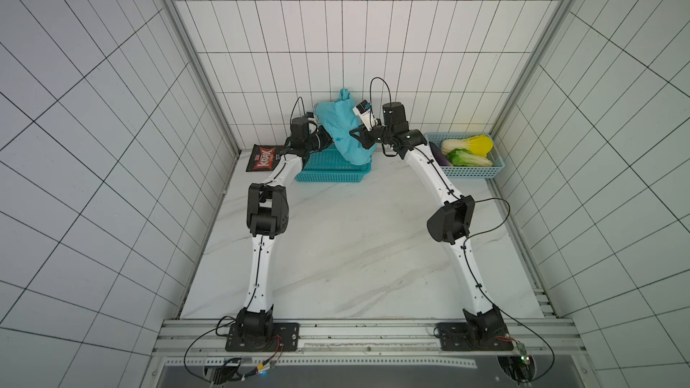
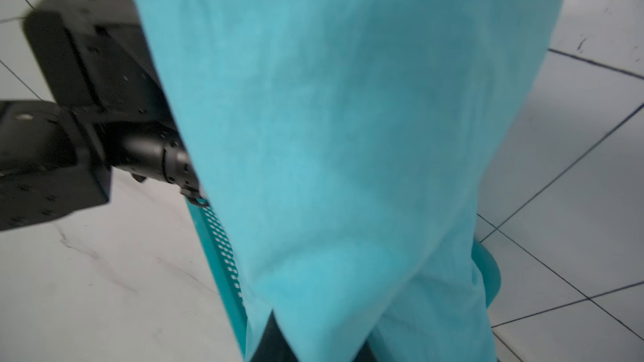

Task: Roll up the long pants
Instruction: Place the long pant in the bin, then reset both arms

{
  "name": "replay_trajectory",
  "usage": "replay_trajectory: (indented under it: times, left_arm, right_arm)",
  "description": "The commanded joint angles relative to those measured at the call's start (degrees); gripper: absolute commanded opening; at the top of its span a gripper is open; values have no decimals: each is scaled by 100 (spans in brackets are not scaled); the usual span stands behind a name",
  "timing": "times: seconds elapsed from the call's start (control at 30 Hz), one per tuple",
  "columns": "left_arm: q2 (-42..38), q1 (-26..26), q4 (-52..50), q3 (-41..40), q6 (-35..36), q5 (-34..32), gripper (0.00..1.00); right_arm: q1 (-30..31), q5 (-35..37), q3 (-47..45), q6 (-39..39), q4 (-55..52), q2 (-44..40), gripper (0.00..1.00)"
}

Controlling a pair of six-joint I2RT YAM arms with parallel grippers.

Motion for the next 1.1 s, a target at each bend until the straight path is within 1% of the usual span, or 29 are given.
replay_trajectory:
  times: [0.0,0.03,0.1,0.13,0.2,0.27,0.33,0.4,0.43,0.47,0.5,0.53,0.63,0.7,0.77,0.83,0.87,0.93,0.97,1.03,1.07]
  left_arm:
    - [-31,381,-71,32,-245,228,41]
    - [-104,502,-19,-176,-289,262,44]
    - [-390,754,230,-848,-410,331,55]
    - [-532,890,440,-1165,-499,398,58]
    - [-870,1170,1013,-1887,-783,496,61]
    - [-1200,1389,1402,-2446,-1022,637,62]
    - [-1545,1513,1591,-2840,-977,702,62]
    - [-1892,1533,1488,-3014,-788,851,63]
    - [-2023,1528,1496,-3072,-756,955,63]
    - [-2184,1535,1600,-3160,-734,1082,62]
    - [-2354,1518,1758,-3287,-725,1175,62]
    - [-2485,1518,1807,-3383,-725,1196,63]
    - [-2947,1524,2042,-3715,-601,1291,64]
    - [-3246,1540,2066,-3978,-378,1354,66]
    - [-3543,1566,1937,-4270,-112,1388,66]
    - [-3855,1601,1696,-4584,216,1373,66]
    - [-4035,1616,1545,-4770,426,1297,66]
    - [-4494,1623,1135,-5204,893,974,66]
    - [-4799,1623,884,-5476,1185,697,66]
    - [-5537,1545,506,-6133,1852,-393,67]
    - [-6008,1430,387,-6549,2325,-1177,70]
  right_arm:
    - [6,315,162,-804,1119,337,0]
    - [6,411,203,-920,1129,440,0]
    - [-11,525,202,-1102,1184,588,0]
    - [-22,448,192,-1133,1216,648,0]
    - [2,428,182,-1289,1188,790,0]
    - [11,303,141,-1299,1197,888,0]
    - [46,243,137,-1306,1177,994,0]
    - [112,281,113,-1253,1148,1041,0]
    - [139,288,95,-1205,1113,1025,7]
    - [165,246,40,-1155,1065,942,22]
    - [184,161,-81,-1112,1017,805,47]
    - [197,86,-203,-1049,968,665,57]
    - [168,-552,-883,-771,853,-111,67]
    - [175,-964,-1459,-772,605,-732,79]
    - [182,-1290,-2005,-959,150,-1393,99]
    - [176,-1212,-2687,-890,51,-2074,99]
    - [165,-1018,-3046,-769,62,-2447,99]
    - [105,-333,-3604,-178,162,-3114,99]
    - [31,-21,-3930,130,225,-3518,99]
    - [-152,697,-5030,622,653,-4426,99]
    - [-256,1246,-5859,818,1115,-5039,99]
